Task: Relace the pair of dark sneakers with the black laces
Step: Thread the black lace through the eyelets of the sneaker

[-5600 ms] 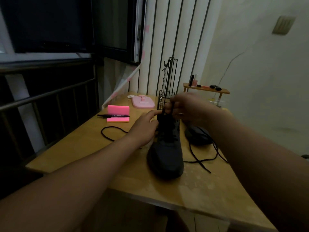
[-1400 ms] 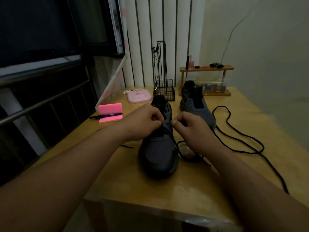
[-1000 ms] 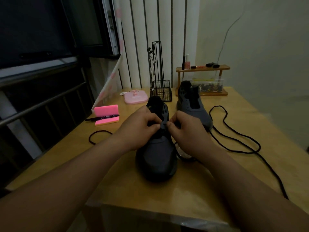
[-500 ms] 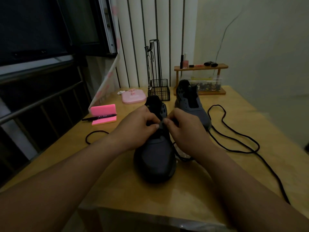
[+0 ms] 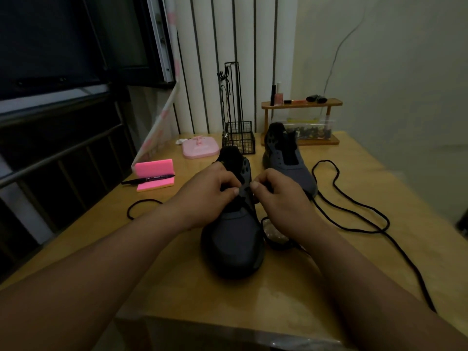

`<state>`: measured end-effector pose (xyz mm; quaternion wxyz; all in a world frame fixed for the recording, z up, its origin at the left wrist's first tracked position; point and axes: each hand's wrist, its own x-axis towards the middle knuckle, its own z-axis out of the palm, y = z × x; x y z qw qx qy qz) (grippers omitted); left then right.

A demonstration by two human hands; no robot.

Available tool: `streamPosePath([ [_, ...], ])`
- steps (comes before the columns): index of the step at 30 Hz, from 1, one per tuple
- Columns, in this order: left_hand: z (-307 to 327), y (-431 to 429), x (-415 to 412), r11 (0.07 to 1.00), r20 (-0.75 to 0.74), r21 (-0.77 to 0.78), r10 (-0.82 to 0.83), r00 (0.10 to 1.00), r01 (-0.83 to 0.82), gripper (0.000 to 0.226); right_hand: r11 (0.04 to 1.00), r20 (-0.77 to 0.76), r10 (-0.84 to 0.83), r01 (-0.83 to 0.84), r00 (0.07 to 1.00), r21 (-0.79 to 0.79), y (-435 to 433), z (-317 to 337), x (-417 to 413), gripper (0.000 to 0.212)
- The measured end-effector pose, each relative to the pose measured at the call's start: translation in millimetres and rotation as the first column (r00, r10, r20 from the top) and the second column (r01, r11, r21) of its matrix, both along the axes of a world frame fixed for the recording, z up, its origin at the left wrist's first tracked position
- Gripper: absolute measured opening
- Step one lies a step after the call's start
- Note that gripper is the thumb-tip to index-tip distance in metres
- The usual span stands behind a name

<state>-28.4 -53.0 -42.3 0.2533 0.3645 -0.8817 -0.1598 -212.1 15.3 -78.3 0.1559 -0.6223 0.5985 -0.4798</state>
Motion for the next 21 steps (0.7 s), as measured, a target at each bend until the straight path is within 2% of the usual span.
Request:
streamPosePath([
  [7,6.6,-3.4,-1.5,0.997,0.078,0.035,-0.067,0.995,0.064,0.009,1.000,0.011,-0.003,0.002,1.000,0.023,-2.1,-0.6,6.6,0.016],
  [9,8.8,-3.8,-2.4,0.997,0.109,0.039,-0.072,0.991,0.068,0.017,0.999,0.067,0.015,-0.018,0.998,0.044,-0.4,-1.4,8.8,0.019],
  [13,22.9,-7.5,-3.6,0.997,0.223,0.028,-0.082,0.971,0.078,0.025,0.969,0.177,0.038,-0.079,0.984,0.232,3.0,3.4,13.6,0.039],
  [16,38.2,-8.7,-0.6,0.992,0.240,0.090,-0.109,0.965,0.089,0.020,0.944,0.174,0.001,-0.059,0.985,0.325,1.4,8.0,14.4,0.041],
  [18,43.0,-10.6,6.0,0.973,0.101,0.222,-0.091,0.991,0.066,0.013,0.931,0.119,-0.035,-0.011,0.992,0.364,0.3,9.5,15.3,0.042],
  [19,43.6,-11.9,9.8,0.952,-0.037,0.301,-0.044,0.998,0.054,0.012,0.925,0.103,-0.044,0.002,0.994,0.379,0.9,9.9,16.5,0.041],
  [20,43.2,-15.6,14.1,0.927,-0.213,0.372,0.042,0.976,0.042,0.013,0.920,0.095,-0.049,0.008,0.994,0.391,1.9,10.9,17.9,0.041],
  [21,43.9,-19.4,18.3,0.893,-0.401,0.448,0.159,0.902,0.042,0.014,0.916,0.082,-0.053,0.016,0.995,0.401,2.6,11.9,19.0,0.041],
])
